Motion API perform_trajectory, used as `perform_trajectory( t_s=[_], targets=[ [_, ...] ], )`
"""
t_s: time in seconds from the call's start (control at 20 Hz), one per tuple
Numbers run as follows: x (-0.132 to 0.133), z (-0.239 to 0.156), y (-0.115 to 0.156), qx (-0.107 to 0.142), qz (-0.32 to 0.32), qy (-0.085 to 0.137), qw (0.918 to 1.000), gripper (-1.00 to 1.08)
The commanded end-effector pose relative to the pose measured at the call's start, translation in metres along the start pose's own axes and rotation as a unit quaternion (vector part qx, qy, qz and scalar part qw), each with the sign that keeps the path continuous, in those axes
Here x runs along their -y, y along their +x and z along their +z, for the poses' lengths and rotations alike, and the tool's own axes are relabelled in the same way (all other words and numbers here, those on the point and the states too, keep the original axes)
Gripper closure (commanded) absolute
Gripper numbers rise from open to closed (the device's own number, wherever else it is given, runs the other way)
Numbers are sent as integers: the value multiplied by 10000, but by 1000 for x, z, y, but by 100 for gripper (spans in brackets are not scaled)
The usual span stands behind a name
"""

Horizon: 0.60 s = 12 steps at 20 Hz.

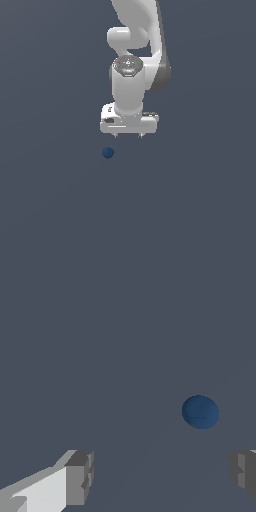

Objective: Pick up the object and move it to a goal position.

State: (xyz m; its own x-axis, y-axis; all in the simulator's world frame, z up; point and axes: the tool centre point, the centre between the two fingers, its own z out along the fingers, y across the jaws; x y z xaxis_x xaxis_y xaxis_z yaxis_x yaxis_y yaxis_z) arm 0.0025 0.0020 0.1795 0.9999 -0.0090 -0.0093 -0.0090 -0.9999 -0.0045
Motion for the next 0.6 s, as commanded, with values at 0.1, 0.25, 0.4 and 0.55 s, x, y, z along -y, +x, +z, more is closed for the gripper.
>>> perform_trajectory(
  t_s=[0.1, 0.25, 0.4, 0.55],
  targets=[
    [-1, -1, 0, -15, 7, 7, 10000, -92],
    [-5, -9, 3, -88, 44, 41, 9999, -92],
    [-10, -16, 5, -163, 84, 75, 9998, -92],
    [-10, -17, 5, -173, 91, 80, 9998, -92]
  ],
)
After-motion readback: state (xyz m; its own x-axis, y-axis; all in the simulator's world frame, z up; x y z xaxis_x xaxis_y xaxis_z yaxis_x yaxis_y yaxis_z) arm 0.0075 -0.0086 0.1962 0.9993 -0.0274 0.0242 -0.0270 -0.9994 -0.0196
